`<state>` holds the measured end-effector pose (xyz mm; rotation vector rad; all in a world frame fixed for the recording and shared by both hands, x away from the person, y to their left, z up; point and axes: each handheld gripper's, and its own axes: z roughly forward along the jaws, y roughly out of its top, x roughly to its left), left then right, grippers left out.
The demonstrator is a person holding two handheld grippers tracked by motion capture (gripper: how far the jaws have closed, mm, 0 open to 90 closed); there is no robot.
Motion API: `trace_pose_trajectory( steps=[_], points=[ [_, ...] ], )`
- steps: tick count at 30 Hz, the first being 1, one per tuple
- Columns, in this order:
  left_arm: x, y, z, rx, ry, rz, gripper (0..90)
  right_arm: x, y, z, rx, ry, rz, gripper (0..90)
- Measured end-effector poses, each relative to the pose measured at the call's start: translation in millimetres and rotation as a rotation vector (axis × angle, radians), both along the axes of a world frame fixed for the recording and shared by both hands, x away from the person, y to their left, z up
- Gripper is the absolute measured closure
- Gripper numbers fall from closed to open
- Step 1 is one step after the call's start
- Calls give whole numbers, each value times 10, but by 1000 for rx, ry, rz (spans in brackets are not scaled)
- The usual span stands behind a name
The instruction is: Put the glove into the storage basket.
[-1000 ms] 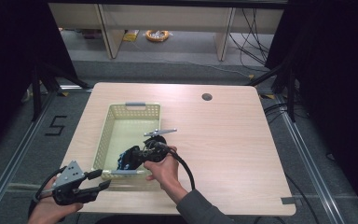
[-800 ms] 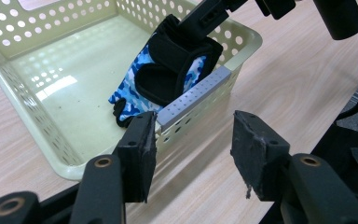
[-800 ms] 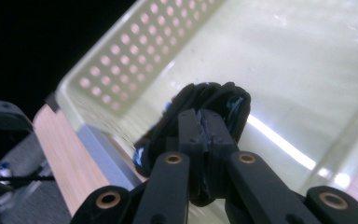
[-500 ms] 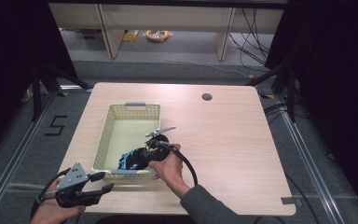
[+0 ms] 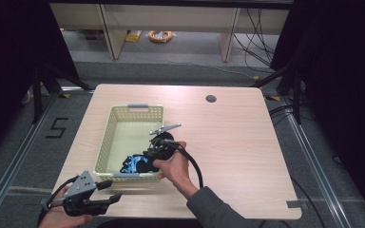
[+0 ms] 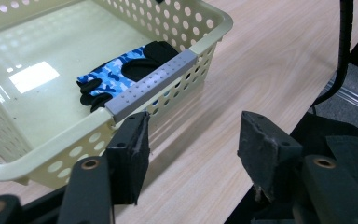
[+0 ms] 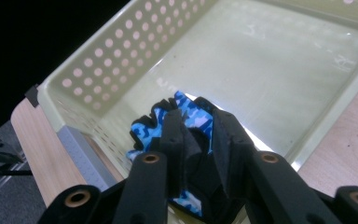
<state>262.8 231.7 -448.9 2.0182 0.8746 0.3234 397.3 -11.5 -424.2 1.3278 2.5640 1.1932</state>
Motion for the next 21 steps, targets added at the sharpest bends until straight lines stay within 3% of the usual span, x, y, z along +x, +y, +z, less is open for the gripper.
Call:
trace_pose_trajectory(
  steps=[1, 2, 8, 9, 10, 21],
  points=[
    [0, 0, 0, 0, 0, 0, 416, 0, 0, 0, 0, 0, 0, 746],
    [4, -1, -11, 1, -15, -4, 413, 22, -26, 5, 27, -43, 23, 733],
    [-24, -40, -65, -16, 22, 18, 382, 9, -111, 71, 99, -47, 44, 704],
    [-16, -38, -75, -12, 18, 1, 374, 7, -128, 80, 107, -56, 43, 698],
    [-21, -66, -106, -34, 25, 7, 358, -12, -173, 112, 132, -63, 53, 681],
    [-3, -143, -217, -65, 44, 9, 283, -51, -402, 178, 178, -86, 75, 559]
  ],
)
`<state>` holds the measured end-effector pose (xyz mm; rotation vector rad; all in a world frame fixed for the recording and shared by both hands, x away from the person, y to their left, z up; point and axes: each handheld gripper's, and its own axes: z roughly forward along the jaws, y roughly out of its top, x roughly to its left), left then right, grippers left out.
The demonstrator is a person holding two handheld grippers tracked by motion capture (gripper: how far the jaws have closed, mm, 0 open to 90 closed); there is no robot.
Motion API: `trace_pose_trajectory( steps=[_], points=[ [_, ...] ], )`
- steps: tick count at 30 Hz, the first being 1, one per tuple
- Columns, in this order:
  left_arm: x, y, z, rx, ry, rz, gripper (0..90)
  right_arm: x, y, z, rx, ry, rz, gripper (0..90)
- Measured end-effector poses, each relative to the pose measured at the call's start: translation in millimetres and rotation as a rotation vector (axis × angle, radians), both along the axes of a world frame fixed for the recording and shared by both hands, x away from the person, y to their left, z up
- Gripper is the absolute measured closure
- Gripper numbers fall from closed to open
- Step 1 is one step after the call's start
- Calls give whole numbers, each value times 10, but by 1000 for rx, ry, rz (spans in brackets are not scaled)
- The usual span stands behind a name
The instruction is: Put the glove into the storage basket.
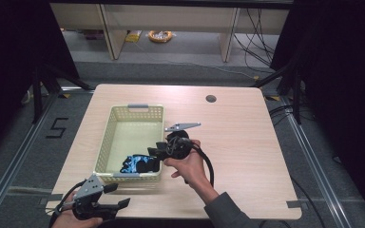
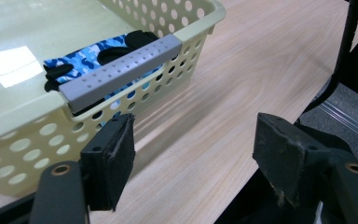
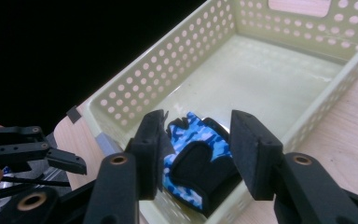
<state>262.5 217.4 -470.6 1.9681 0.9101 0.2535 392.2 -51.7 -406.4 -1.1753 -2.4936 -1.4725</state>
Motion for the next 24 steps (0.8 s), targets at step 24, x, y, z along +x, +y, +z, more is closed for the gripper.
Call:
trace_pose_trajectory(
  steps=[24],
  points=[
    [21, -120, -106, 3, 25, 0, 228, -238, -739, 14, 14, -86, -58, 403]
  ],
)
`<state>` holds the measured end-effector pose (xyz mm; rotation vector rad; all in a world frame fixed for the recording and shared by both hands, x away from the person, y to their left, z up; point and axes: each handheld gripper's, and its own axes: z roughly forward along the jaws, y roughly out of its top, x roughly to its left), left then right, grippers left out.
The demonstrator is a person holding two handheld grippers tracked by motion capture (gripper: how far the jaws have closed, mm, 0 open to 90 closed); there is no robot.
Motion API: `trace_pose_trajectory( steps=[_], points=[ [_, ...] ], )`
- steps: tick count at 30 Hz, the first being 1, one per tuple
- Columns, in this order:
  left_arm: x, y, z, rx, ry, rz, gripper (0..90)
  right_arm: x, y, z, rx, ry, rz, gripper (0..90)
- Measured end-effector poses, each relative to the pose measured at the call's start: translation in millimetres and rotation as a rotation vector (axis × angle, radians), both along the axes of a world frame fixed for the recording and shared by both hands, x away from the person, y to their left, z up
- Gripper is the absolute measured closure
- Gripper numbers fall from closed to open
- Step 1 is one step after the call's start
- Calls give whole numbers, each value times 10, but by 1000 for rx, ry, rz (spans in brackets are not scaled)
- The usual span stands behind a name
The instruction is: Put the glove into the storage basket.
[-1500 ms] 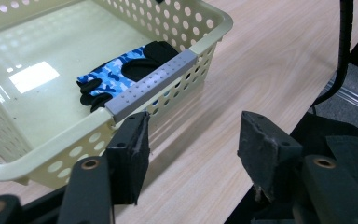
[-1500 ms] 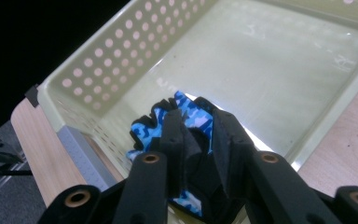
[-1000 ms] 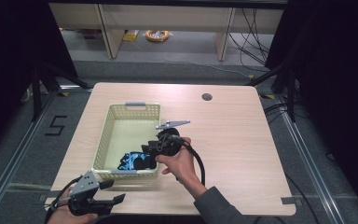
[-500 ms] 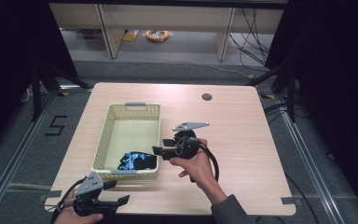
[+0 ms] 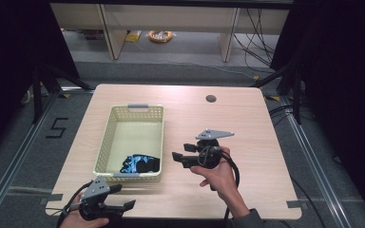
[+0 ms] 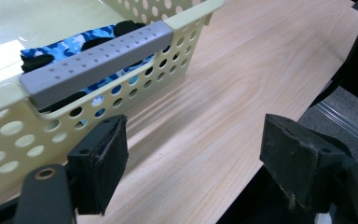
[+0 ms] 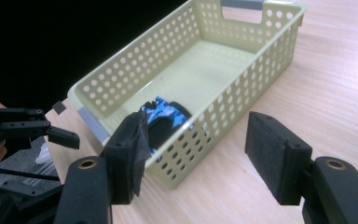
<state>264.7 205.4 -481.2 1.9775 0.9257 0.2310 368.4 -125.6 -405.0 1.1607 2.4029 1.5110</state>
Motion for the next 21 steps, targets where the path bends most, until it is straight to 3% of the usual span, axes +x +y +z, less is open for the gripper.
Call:
trace_pose_trajectory(
  steps=[1, 6, 7, 11, 15, 16, 17, 20, 21],
  points=[
    [3, -13, -9, -11, -3, 0, 228, -24, -24, -8, 10, 22, -5, 402],
    [9, -56, -33, -7, -7, 2, 227, -103, -141, -83, -9, 11, -2, 394],
    [16, -77, -39, -5, 0, 3, 226, -150, -175, -108, -4, 27, -23, 389],
    [24, -120, -78, -12, -4, 1, 224, -189, -268, -170, -19, -8, -18, 380],
    [19, -132, -91, 7, -5, -3, 223, -259, -343, -236, 13, 8, -28, 370],
    [17, -141, -105, -3, -15, 6, 223, -259, -343, -236, 13, 8, -28, 370],
    [20, -136, -110, -6, -7, -3, 221, -275, -384, -282, 16, -8, -27, 365],
    [15, -136, -120, -13, 4, 5, 220, -302, -425, -320, -2, 2, -18, 355],
    [11, -122, -109, 10, 9, 1, 220, -325, -440, -342, 5, 3, -23, 353]
  ],
)
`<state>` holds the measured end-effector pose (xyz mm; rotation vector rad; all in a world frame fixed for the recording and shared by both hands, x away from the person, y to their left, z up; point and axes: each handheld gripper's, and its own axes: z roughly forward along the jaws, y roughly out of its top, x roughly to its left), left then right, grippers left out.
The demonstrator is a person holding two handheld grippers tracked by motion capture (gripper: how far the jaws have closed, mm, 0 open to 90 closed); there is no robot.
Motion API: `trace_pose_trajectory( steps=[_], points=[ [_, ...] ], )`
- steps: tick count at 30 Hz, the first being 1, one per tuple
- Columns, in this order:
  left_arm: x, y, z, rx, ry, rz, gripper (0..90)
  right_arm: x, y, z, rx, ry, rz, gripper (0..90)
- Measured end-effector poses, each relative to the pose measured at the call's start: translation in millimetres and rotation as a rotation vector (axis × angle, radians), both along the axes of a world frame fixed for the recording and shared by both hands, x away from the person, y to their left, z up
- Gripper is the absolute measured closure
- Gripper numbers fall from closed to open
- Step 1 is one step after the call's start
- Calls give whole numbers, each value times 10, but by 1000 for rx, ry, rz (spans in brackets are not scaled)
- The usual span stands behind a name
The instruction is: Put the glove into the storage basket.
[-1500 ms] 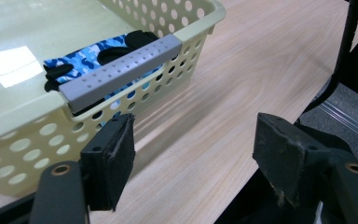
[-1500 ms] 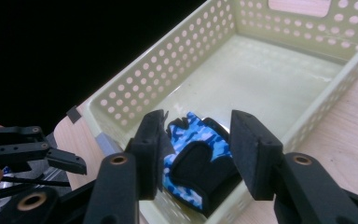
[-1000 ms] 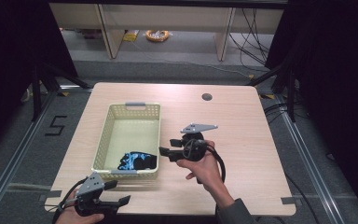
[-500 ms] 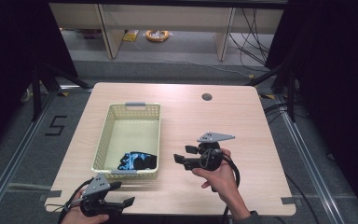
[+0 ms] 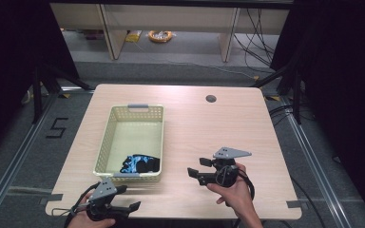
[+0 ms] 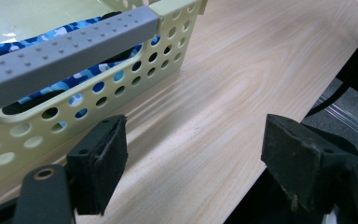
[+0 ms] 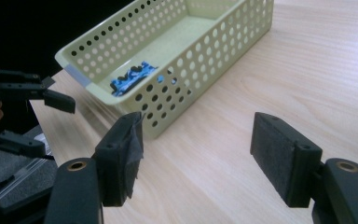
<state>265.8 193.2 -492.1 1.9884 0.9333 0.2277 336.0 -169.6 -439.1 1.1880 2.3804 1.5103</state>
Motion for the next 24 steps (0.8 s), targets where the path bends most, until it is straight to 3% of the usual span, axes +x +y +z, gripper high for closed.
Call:
trace_pose_trajectory(
  steps=[1, 7, 8, 10, 11, 13, 16, 17, 18, 19, 22, 23, 24],
  points=[
    [5, 3, -14, -1, -20, -1, 219, -5, -27, -25, -5, -5, 7, 347],
    [3, 14, -49, -13, -19, 7, 213, -81, -141, -121, -10, -10, -8, 334],
    [1, 9, -60, -20, -28, 12, 212, -121, -140, -129, 6, 36, -27, 334],
    [3, 27, -53, -6, -20, -4, 210, -119, -183, -171, -9, 13, -12, 333],
    [2, 36, -46, 4, -17, -10, 210, -154, -197, -190, -4, 40, -29, 331],
    [1, 45, -47, 7, -14, -11, 207, -156, -230, -233, -7, 26, -29, 327],
    [1, 53, -65, 12, -13, -9, 205, -192, -256, -269, -2, 60, -38, 319],
    [-1, 52, -72, 20, -18, -3, 204, -188, -291, -284, -28, 48, -39, 314],
    [-1, 54, -73, 20, -11, -10, 204, -218, -277, -289, 1, 83, -54, 305],
    [-7, 48, -77, 14, 4, -6, 203, -209, -293, -305, -9, 57, -47, 300],
    [-4, 45, -97, 32, -18, -14, 202, -211, -328, -330, -10, 46, -42, 290],
    [-2, 49, -96, 42, -12, -21, 201, -257, -330, -314, -11, 86, -57, 281],
    [-6, 37, -108, 29, -11, -9, 201, -274, -340, -334, -7, 92, -52, 270]
  ],
)
